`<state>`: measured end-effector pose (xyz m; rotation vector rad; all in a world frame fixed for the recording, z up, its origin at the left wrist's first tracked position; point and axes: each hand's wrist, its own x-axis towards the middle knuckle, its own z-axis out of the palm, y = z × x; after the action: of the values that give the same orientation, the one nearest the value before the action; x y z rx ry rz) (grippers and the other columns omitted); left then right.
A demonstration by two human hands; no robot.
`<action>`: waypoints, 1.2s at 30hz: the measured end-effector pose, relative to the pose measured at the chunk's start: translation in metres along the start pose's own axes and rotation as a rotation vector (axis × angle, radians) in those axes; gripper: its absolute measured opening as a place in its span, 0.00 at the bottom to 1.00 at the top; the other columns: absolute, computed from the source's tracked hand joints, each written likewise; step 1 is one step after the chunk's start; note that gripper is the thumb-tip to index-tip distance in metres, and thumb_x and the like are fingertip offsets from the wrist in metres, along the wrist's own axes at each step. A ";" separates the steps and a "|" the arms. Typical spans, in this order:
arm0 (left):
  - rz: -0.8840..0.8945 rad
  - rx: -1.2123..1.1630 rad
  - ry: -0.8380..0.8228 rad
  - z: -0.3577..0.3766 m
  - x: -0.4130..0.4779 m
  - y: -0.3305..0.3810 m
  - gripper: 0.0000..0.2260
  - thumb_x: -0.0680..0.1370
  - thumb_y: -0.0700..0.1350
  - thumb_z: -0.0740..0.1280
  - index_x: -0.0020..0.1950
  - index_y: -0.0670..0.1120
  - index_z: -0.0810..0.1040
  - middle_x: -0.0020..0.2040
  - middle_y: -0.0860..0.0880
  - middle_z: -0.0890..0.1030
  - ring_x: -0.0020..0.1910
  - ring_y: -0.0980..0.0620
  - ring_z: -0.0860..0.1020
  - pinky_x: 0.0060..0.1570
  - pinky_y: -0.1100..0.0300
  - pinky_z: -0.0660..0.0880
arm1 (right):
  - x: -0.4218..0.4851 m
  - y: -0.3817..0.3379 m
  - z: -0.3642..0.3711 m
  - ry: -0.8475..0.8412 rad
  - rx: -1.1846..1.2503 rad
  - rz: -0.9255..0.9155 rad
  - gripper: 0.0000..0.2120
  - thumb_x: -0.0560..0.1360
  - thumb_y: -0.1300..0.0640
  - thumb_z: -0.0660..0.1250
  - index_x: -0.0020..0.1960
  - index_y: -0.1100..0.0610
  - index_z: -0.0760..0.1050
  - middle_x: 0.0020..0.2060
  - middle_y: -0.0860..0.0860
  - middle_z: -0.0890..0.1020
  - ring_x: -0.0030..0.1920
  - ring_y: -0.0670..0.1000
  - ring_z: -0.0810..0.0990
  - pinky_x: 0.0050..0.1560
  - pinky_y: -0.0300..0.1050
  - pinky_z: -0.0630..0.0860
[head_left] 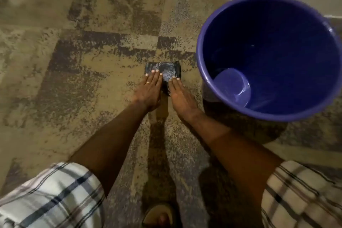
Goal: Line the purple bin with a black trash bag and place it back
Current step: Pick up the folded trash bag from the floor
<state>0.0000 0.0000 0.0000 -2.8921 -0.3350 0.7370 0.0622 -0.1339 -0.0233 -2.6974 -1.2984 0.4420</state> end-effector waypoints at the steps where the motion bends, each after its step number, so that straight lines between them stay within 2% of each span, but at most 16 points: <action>1: -0.024 0.003 -0.010 0.011 0.005 0.001 0.34 0.86 0.54 0.51 0.84 0.39 0.38 0.85 0.40 0.42 0.85 0.43 0.42 0.82 0.47 0.43 | 0.007 0.000 0.009 0.004 -0.043 -0.014 0.33 0.79 0.68 0.58 0.81 0.62 0.48 0.81 0.59 0.53 0.81 0.57 0.52 0.77 0.53 0.58; 6: -0.022 -0.067 -0.124 0.048 0.015 -0.003 0.36 0.86 0.54 0.55 0.84 0.41 0.39 0.86 0.42 0.42 0.85 0.45 0.44 0.82 0.47 0.43 | 0.029 0.007 0.047 0.077 -0.070 -0.046 0.35 0.74 0.69 0.67 0.79 0.60 0.59 0.76 0.59 0.65 0.74 0.59 0.66 0.68 0.53 0.73; 9: -0.016 -0.034 -0.103 0.049 0.006 -0.006 0.37 0.85 0.56 0.57 0.85 0.42 0.39 0.86 0.42 0.42 0.85 0.44 0.45 0.82 0.47 0.44 | 0.019 0.009 0.052 0.179 -0.068 -0.049 0.25 0.73 0.67 0.70 0.69 0.58 0.72 0.64 0.58 0.76 0.61 0.57 0.76 0.55 0.49 0.77; 11: -0.008 -0.019 -0.040 0.033 -0.006 -0.015 0.37 0.85 0.57 0.57 0.85 0.42 0.41 0.86 0.42 0.43 0.85 0.44 0.46 0.82 0.47 0.45 | 0.008 0.003 0.051 0.221 0.071 -0.005 0.20 0.74 0.66 0.69 0.65 0.57 0.74 0.61 0.56 0.78 0.59 0.55 0.78 0.55 0.48 0.78; 13: -0.010 -0.054 -0.003 -0.001 -0.016 -0.030 0.37 0.84 0.57 0.60 0.85 0.44 0.47 0.86 0.42 0.51 0.84 0.43 0.53 0.82 0.46 0.51 | -0.002 -0.011 0.035 0.229 0.297 0.114 0.16 0.75 0.63 0.69 0.61 0.55 0.75 0.58 0.52 0.80 0.56 0.53 0.79 0.51 0.47 0.79; 14: -0.024 -0.082 -0.002 -0.021 -0.021 -0.040 0.34 0.83 0.56 0.63 0.84 0.45 0.54 0.84 0.42 0.60 0.81 0.42 0.62 0.79 0.45 0.60 | -0.005 -0.019 0.025 0.221 0.416 0.178 0.12 0.76 0.61 0.69 0.58 0.54 0.75 0.54 0.50 0.79 0.52 0.52 0.80 0.47 0.46 0.80; 16: -0.121 -0.163 -0.023 -0.066 -0.032 -0.060 0.24 0.82 0.56 0.65 0.75 0.47 0.71 0.71 0.43 0.78 0.66 0.42 0.79 0.64 0.45 0.77 | -0.007 -0.036 -0.005 0.165 0.659 0.292 0.08 0.75 0.58 0.71 0.53 0.54 0.75 0.47 0.48 0.78 0.46 0.51 0.79 0.41 0.44 0.75; 17: -0.192 -0.254 -0.076 -0.087 -0.040 -0.069 0.21 0.82 0.58 0.64 0.69 0.45 0.77 0.63 0.43 0.82 0.58 0.43 0.82 0.57 0.46 0.81 | -0.008 -0.045 -0.024 0.133 0.777 0.333 0.08 0.75 0.57 0.72 0.52 0.56 0.76 0.46 0.48 0.77 0.46 0.51 0.78 0.41 0.43 0.72; 19: -0.315 -0.620 -0.239 -0.129 -0.059 -0.083 0.28 0.81 0.66 0.61 0.59 0.42 0.82 0.53 0.43 0.86 0.50 0.43 0.85 0.52 0.47 0.83 | -0.009 -0.063 -0.063 0.067 0.953 0.345 0.09 0.74 0.56 0.74 0.51 0.57 0.77 0.44 0.49 0.78 0.47 0.50 0.78 0.42 0.42 0.70; 22: -0.372 -1.084 -0.304 -0.179 -0.100 -0.085 0.32 0.74 0.73 0.63 0.54 0.45 0.83 0.49 0.46 0.87 0.48 0.46 0.87 0.50 0.51 0.84 | -0.015 -0.084 -0.120 0.004 1.133 0.307 0.12 0.75 0.54 0.73 0.55 0.56 0.77 0.48 0.48 0.81 0.51 0.51 0.81 0.49 0.47 0.78; 25: -0.277 -1.231 -0.095 -0.206 -0.131 -0.071 0.24 0.74 0.66 0.71 0.53 0.45 0.83 0.49 0.45 0.87 0.46 0.51 0.86 0.46 0.56 0.84 | -0.033 -0.078 -0.185 -0.012 1.228 0.226 0.12 0.74 0.55 0.74 0.57 0.54 0.79 0.51 0.50 0.84 0.53 0.51 0.83 0.58 0.56 0.81; 28: -0.163 -1.446 0.122 -0.234 -0.150 -0.054 0.21 0.74 0.57 0.74 0.48 0.37 0.83 0.41 0.42 0.84 0.41 0.51 0.81 0.48 0.56 0.80 | -0.065 -0.045 -0.261 -0.166 1.359 0.166 0.16 0.72 0.57 0.76 0.58 0.57 0.79 0.53 0.53 0.85 0.53 0.51 0.85 0.57 0.51 0.83; 30: -0.083 -1.542 0.245 -0.259 -0.161 -0.043 0.18 0.74 0.55 0.74 0.48 0.39 0.84 0.38 0.47 0.83 0.39 0.53 0.80 0.43 0.61 0.79 | -0.088 -0.017 -0.306 -0.188 1.427 0.118 0.18 0.73 0.58 0.76 0.61 0.61 0.78 0.55 0.55 0.86 0.54 0.51 0.86 0.57 0.49 0.83; 32: -0.032 -1.588 0.425 -0.282 -0.168 -0.029 0.14 0.75 0.55 0.75 0.46 0.44 0.85 0.37 0.51 0.84 0.37 0.57 0.81 0.38 0.64 0.77 | -0.109 0.010 -0.344 -0.028 1.418 0.082 0.14 0.73 0.60 0.75 0.55 0.64 0.78 0.47 0.54 0.87 0.48 0.50 0.87 0.51 0.45 0.84; 34: -0.006 -1.652 0.573 -0.298 -0.167 -0.011 0.11 0.75 0.53 0.75 0.43 0.47 0.83 0.37 0.50 0.84 0.36 0.57 0.81 0.35 0.65 0.77 | -0.130 0.035 -0.376 0.238 1.382 0.053 0.09 0.72 0.61 0.75 0.48 0.61 0.77 0.37 0.51 0.84 0.40 0.48 0.85 0.41 0.40 0.82; 36: 0.014 -1.728 0.610 -0.310 -0.162 0.011 0.08 0.76 0.49 0.75 0.44 0.46 0.83 0.37 0.49 0.85 0.35 0.57 0.82 0.34 0.65 0.79 | -0.152 0.055 -0.401 0.468 1.354 0.035 0.07 0.73 0.61 0.73 0.45 0.55 0.75 0.35 0.49 0.84 0.37 0.47 0.83 0.39 0.39 0.80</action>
<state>0.0138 -0.0751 0.3420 -4.1994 -1.3567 -1.1223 0.1378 -0.2777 0.3772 -1.5086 -0.4618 0.4167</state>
